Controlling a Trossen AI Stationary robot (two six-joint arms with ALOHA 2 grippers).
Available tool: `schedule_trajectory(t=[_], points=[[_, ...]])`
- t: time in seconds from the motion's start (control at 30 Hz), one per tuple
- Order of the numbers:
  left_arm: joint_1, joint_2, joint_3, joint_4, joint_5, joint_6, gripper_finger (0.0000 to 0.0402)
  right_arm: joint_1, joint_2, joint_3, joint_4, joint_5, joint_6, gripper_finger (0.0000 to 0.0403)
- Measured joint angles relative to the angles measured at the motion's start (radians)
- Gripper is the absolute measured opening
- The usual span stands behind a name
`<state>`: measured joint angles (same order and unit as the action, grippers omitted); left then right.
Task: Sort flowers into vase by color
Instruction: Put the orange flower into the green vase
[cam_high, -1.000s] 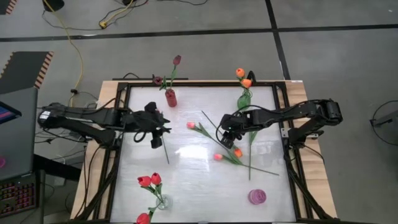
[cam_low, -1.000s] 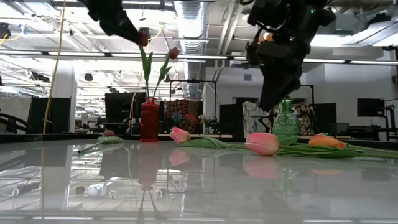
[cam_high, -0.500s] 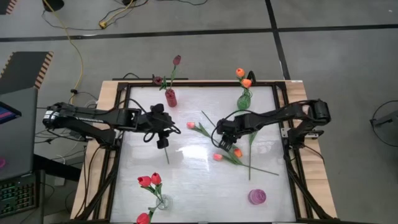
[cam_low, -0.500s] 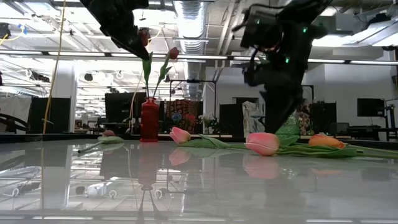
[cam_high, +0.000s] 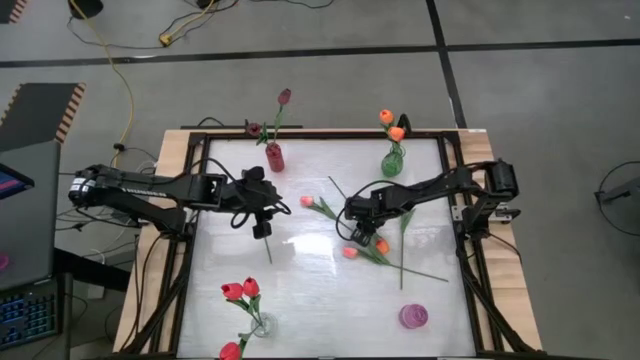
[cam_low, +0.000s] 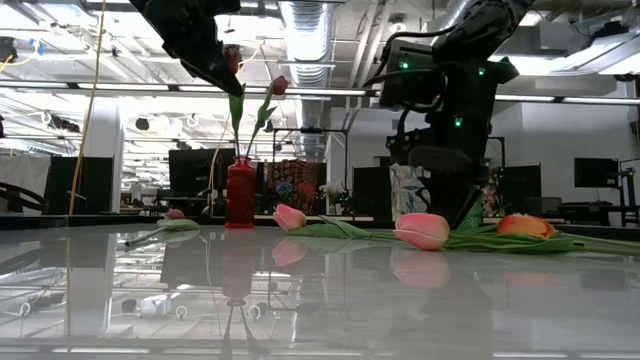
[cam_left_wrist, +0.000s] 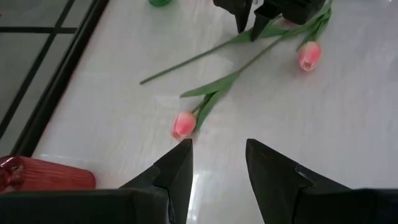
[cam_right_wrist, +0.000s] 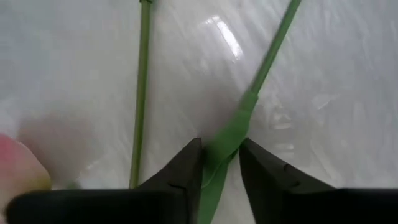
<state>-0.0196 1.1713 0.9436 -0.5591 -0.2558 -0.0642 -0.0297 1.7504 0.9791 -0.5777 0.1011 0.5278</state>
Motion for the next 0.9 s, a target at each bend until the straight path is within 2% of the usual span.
schedule_trajectory(t=[0.23, 0.4, 0.6, 0.9], points=[[0.000, 0.000, 0.000, 0.000, 0.000, -0.001, 0.0137, 0.000, 0.000, -0.001, 0.001, -0.012, -0.002, 0.0064], [0.000, 0.000, 0.000, 0.000, 0.000, -0.003, 0.0137, 0.000, -0.011, 0.003, 0.005, -0.015, -0.004, 0.0029], [0.000, 0.000, 0.000, 0.026, 0.035, -0.010, 0.0137, 0.000, -0.055, 0.056, -0.011, -0.016, -0.044, 0.0031], [0.000, 0.000, 0.001, 0.125, 0.068, 0.002, 0.0137, 0.003, -0.128, 0.129, -0.041, -0.016, -0.260, 0.0030]])
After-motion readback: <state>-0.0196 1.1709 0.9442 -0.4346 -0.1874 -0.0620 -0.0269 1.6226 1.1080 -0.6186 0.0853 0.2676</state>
